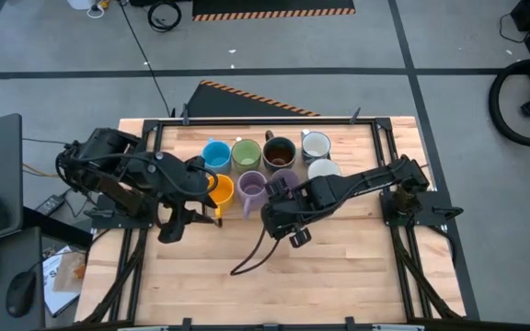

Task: Place coffee mugs
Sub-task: Adjust the purple white mug on the shelf, then return to Home Position

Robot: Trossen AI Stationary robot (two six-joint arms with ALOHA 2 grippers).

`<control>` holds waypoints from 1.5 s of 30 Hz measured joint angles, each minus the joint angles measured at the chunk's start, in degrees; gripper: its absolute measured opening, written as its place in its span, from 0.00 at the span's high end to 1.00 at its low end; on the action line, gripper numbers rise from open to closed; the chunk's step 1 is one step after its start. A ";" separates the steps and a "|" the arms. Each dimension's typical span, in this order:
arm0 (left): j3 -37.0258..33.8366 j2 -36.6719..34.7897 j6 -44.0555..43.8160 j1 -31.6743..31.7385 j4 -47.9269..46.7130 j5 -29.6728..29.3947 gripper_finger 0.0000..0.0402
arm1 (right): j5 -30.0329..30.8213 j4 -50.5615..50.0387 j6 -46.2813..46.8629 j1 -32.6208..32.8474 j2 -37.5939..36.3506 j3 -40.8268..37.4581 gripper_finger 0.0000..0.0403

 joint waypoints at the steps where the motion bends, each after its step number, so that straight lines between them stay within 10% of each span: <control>1: 0.00 0.00 0.02 0.00 -0.02 0.02 0.58 | -0.02 -0.65 0.16 0.25 0.00 0.00 0.51; 28: 0.00 0.00 0.18 0.00 -0.02 0.02 0.58 | 0.81 -14.25 23.74 6.14 -4.05 -0.04 0.51; 39: 0.00 0.11 1.92 0.02 0.49 -1.02 0.58 | 10.32 -11.48 36.33 5.69 -13.61 -0.04 0.51; 45: -0.11 0.76 8.67 -3.60 3.97 -12.23 0.58 | 21.14 -7.66 41.61 9.09 -20.79 -0.25 0.51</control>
